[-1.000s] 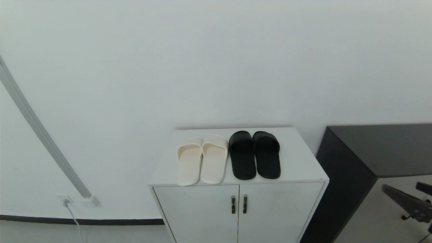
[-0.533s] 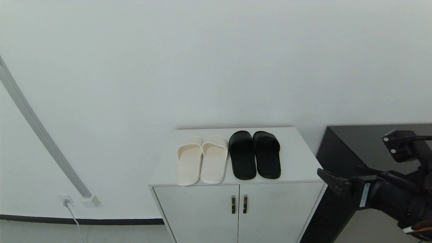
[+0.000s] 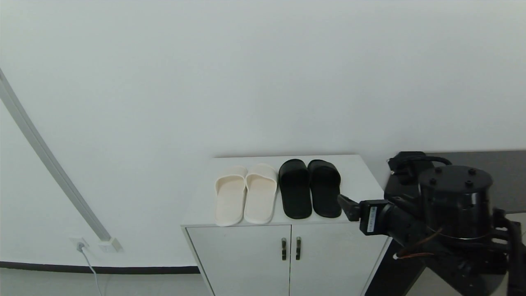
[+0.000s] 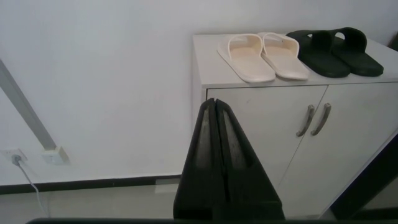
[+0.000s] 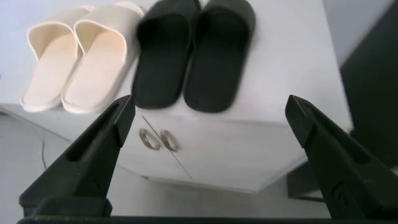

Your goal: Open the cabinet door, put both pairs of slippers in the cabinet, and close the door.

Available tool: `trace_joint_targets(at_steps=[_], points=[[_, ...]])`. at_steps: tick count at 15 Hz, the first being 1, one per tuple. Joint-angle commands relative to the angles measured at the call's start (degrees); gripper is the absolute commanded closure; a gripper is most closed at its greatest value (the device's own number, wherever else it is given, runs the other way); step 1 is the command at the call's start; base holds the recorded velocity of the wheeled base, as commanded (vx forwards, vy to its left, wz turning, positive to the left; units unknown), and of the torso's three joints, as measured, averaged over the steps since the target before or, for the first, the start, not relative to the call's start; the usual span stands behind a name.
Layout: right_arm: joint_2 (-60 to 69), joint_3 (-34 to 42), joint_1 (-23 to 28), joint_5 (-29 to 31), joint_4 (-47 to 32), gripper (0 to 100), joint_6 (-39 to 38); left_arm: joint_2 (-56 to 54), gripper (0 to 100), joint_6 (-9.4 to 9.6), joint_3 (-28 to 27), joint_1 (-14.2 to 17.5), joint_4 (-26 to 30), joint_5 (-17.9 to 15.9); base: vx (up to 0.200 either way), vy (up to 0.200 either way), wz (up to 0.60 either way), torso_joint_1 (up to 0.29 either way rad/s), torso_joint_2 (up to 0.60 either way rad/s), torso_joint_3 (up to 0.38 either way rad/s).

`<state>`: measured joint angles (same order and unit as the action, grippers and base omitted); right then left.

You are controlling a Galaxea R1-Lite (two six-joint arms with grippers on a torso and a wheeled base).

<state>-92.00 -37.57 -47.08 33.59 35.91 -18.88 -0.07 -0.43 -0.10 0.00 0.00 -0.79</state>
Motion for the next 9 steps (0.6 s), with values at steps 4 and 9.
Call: trace_joint_targets(at_steps=[4, 9], points=[[-19.6, -10.9, -0.3, 3.3, 7.4, 0, 0.3, 0.1, 100, -0.01, 0.0, 0.0, 0.0, 0.0, 0.0, 0.0, 0.0, 0.0, 0.0, 0.0], [-29.9, -22.5, 4.9, 2.4, 7.1, 0, 3.0, 0.1, 100, -0.01, 0.0, 0.0, 0.0, 0.0, 0.0, 0.0, 0.0, 0.0, 0.0, 0.0]])
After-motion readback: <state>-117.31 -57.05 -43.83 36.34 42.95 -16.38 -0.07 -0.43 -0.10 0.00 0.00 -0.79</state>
